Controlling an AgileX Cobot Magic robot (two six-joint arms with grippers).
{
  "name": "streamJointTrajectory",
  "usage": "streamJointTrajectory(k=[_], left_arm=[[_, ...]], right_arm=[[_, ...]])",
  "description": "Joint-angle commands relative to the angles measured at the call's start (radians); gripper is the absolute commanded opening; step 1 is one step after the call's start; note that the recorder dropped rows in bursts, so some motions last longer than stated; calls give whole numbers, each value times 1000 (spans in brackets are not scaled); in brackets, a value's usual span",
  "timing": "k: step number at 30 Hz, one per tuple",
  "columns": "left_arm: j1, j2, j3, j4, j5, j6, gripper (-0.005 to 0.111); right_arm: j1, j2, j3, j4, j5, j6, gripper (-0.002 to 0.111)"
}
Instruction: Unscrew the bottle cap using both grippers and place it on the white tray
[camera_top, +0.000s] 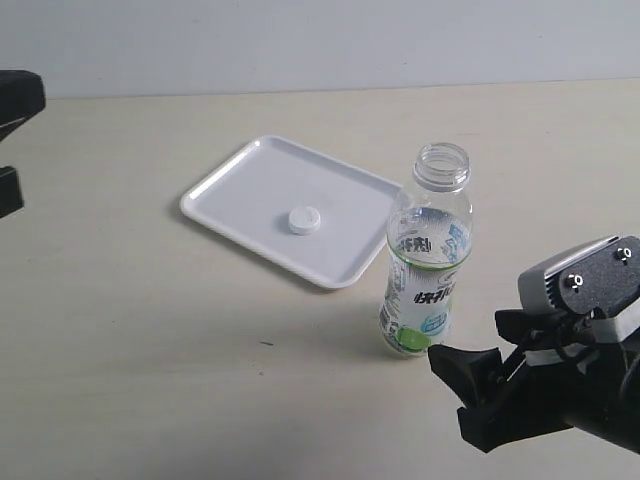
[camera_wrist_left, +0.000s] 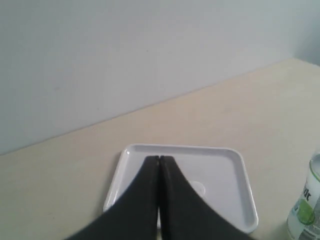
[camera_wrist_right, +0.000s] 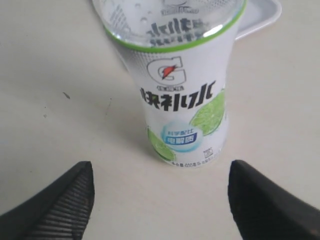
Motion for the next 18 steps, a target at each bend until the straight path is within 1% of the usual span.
streamJointTrajectory(k=[1, 5, 9, 15, 18], left_arm=[[4, -152, 73, -16, -5, -11, 0], [4, -286, 148, -18, -51, -22, 0], [4, -390, 214, -18, -82, -45, 0], [4, -504, 287, -18, -135, -55, 0], [4, -549, 313, -8, -128, -48, 0]], right_arm=[[-3, 2, 4, -6, -35, -26, 70], [-3, 2, 4, -6, -40, -29, 66], [-3, 2, 4, -6, -51, -33, 66], [-3, 2, 4, -6, -47, -33, 66], [-3, -3, 4, -6, -31, -33, 66]])
